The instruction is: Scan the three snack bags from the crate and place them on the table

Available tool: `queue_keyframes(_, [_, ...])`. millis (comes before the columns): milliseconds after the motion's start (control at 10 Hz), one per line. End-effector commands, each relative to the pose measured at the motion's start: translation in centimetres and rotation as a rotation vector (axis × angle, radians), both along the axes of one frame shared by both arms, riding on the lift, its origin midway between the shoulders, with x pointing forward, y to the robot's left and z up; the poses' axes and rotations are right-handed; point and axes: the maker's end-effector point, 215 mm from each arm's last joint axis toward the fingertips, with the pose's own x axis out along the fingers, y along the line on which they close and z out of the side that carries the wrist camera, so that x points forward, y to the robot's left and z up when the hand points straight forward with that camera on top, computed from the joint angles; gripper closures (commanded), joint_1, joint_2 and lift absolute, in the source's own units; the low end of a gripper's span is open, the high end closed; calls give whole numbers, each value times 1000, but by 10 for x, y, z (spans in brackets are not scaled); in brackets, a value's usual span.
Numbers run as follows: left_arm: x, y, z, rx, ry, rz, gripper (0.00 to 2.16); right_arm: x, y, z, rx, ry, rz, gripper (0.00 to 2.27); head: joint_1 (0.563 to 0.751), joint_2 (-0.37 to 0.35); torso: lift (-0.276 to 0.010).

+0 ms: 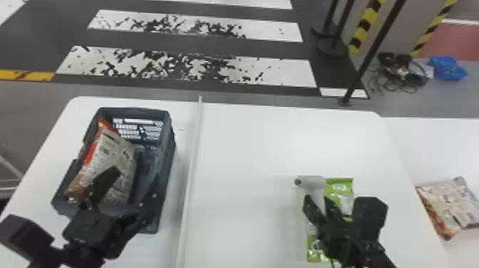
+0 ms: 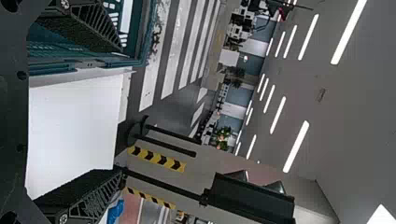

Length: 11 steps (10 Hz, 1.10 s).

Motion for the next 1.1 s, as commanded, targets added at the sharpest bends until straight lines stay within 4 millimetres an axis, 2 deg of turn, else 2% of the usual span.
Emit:
queue_keyframes(0, [0,3,-1,1,2,3,70,-1,-3,-6,-18,25,-1,2199,695,-75,-37])
queue_keyframes(300, [3,3,-3,2,1,1,70,0,-18,-11,-66,48,-21,2199,695,-87,-37])
queue_keyframes(600, [2,3,-3,-6,2,-5,70,-6,-20,-31,-72,108,-20,2199,695,-103,-37])
queue_keyframes(700, [2,3,-3,-6,2,-5,70,-5,-20,-26,-70,88,-22,2199,695,-103,-37])
queue_keyframes(800, [2,3,-3,-7,2,-4,70,-5,-20,-13,-63,54,-24,2199,695,-103,-37])
queue_keyframes(900, [2,2,-3,-8,2,-5,70,-4,-24,7,-50,15,-34,2199,695,-103,-37])
queue_keyframes(1000, [2,0,-3,-9,0,-10,70,-2,-36,26,-13,-21,-62,2199,695,-104,-37])
